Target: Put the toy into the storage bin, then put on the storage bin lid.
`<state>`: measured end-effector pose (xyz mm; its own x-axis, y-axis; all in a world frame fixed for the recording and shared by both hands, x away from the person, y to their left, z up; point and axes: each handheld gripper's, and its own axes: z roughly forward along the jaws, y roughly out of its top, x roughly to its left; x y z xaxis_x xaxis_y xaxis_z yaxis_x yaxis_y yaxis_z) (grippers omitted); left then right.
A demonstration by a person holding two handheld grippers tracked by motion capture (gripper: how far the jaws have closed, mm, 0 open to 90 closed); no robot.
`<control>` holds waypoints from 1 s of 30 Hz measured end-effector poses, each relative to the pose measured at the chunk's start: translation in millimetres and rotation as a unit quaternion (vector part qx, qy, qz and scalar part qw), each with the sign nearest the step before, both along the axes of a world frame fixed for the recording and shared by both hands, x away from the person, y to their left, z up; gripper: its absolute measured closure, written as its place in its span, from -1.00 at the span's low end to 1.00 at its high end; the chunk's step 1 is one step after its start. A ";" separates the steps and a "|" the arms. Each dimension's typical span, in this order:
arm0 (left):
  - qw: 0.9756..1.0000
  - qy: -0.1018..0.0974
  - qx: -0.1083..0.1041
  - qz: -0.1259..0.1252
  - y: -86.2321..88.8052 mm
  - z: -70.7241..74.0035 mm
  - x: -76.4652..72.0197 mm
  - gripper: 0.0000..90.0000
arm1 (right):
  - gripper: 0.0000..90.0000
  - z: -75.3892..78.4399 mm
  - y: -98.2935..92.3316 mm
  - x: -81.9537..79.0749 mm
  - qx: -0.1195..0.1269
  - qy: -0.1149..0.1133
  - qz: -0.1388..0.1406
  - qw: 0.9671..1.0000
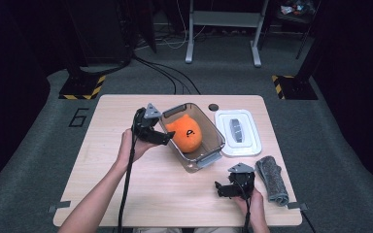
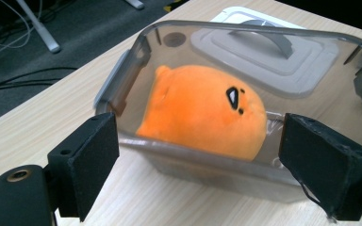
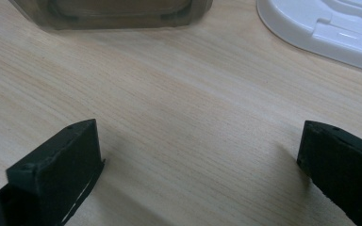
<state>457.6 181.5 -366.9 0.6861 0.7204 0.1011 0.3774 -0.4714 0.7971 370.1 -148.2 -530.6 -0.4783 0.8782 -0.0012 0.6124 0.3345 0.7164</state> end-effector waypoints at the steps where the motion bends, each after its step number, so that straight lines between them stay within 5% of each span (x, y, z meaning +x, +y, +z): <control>1: 1.000 -0.006 -0.004 0.008 6.6 -3.0 -5.7 -0.73 | -1.00 -0.1 -0.1 0.0 0.001 0.001 0.000 1.000; 8: 0.999 -0.019 -0.006 0.034 27.5 -17.9 -23.1 -0.74 | -1.00 2.1 -2.8 1.5 -0.005 0.012 -0.008 1.000; 13: 0.997 -0.021 -0.016 0.067 49.3 -41.3 -38.7 -0.74 | -1.00 6.8 -7.1 1.7 -0.009 0.018 -0.010 1.000; 19: 0.995 0.004 -0.016 0.098 66.7 -76.5 -47.4 -0.75 | -0.95 22.7 -14.8 1.2 0.010 0.003 -0.022 1.000; 26: 0.989 0.017 -0.027 0.147 87.6 -123.0 -53.5 -0.75 | -0.93 43.4 -28.0 9.1 0.014 -0.008 -0.034 0.999; 30: 0.988 0.027 -0.009 0.154 93.4 -138.0 -55.3 -0.75 | -0.92 58.4 -32.3 20.2 0.008 -0.011 -0.044 0.999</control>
<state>402.3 274.9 -504.8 0.4378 0.8973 0.0561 0.5423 -0.3133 0.7796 390.3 -180.5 -472.2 -0.3996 0.9167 0.0045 0.6235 0.2682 0.7344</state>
